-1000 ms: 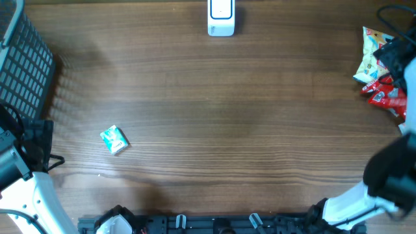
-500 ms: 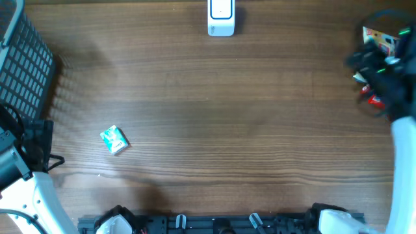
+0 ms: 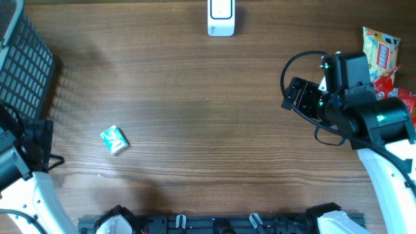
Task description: Scan the item barcode
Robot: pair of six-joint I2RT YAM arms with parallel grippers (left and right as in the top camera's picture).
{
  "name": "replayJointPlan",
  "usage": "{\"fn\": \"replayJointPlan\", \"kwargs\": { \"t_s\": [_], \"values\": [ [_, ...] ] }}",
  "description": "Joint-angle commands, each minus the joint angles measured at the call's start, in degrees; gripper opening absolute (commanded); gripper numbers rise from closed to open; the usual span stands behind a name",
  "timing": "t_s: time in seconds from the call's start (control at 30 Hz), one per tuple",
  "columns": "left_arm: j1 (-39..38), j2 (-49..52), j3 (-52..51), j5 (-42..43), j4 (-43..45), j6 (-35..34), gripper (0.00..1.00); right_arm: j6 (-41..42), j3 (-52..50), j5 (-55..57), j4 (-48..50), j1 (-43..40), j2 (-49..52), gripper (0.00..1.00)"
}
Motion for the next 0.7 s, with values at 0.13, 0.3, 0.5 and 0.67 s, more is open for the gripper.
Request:
{"fn": "replayJointPlan", "kwargs": {
  "t_s": [0.13,0.3,0.5,0.67],
  "values": [
    [0.31,0.04,0.7,-0.11,0.09,-0.52,1.0,-0.98,-0.28,-0.66,0.09,0.22,2.1,1.0],
    [0.31,0.04,0.7,-0.11,0.09,-0.52,1.0,-0.94,-0.28,-0.68,0.11,0.22,2.34,1.0],
    [0.31,0.04,0.7,-0.09,0.09,-0.52,1.0,-1.77,-0.28,-0.52,0.04,0.22,2.34,1.0],
    [0.31,0.04,0.7,-0.11,0.09,-0.52,1.0,-9.01,-0.48,-0.9,0.98,0.22,2.56,0.99]
  ]
}}
